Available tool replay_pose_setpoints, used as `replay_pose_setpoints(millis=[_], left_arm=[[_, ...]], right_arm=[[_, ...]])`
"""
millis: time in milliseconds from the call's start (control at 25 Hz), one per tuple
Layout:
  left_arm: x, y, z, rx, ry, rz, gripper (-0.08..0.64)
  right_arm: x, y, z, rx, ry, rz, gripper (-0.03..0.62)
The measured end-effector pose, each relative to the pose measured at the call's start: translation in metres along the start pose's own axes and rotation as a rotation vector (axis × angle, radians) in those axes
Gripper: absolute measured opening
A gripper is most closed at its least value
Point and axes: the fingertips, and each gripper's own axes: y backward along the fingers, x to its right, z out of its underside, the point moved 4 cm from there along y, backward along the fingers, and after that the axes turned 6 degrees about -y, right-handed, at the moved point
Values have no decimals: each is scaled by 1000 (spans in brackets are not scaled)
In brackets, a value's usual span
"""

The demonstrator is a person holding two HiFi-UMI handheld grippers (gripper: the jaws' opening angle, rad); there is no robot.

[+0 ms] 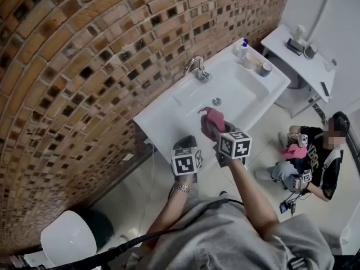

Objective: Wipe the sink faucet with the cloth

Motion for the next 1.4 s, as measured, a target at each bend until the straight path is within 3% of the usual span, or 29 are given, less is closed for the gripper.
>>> replay_pose_setpoints(millis=[160, 320, 480, 640, 720, 840, 920, 1080, 1240, 1400], left_arm=[[-47, -19, -29, -1, -3, 21, 11], [-62, -33, -37, -45, -1, 77, 11], [-64, -57, -56, -60, -24, 99, 11], [-77, -71, -78, -70, -51, 83, 14], [-87, -73, -88, -71, -50, 63, 14], [-97, -82, -100, -68, -38, 38, 14], [-102, -89, -105, -79, -33, 28, 14], [-104, -98, -104, -112, -21, 21, 14], [-101, -107, -99, -145, -24, 25, 14], [-98, -117, -98, -162, -27, 39, 14]], right_arm=[[-17, -71, -32, 7, 69, 34, 94], [-22, -136, -71, -1, 180, 75, 95], [-8, -203, -129, 13, 404, 90, 95], [17, -252, -153, -30, 632, 133, 94], [32, -264, -161, -24, 684, 145, 94], [54, -269, -183, 52, 643, 114, 94], [78, -274, -203, 95, 609, 163, 89], [135, -295, -220, 83, 439, 175, 83], [191, -313, -183, -71, 356, 237, 69], [222, -331, -127, -287, 434, 210, 77]])
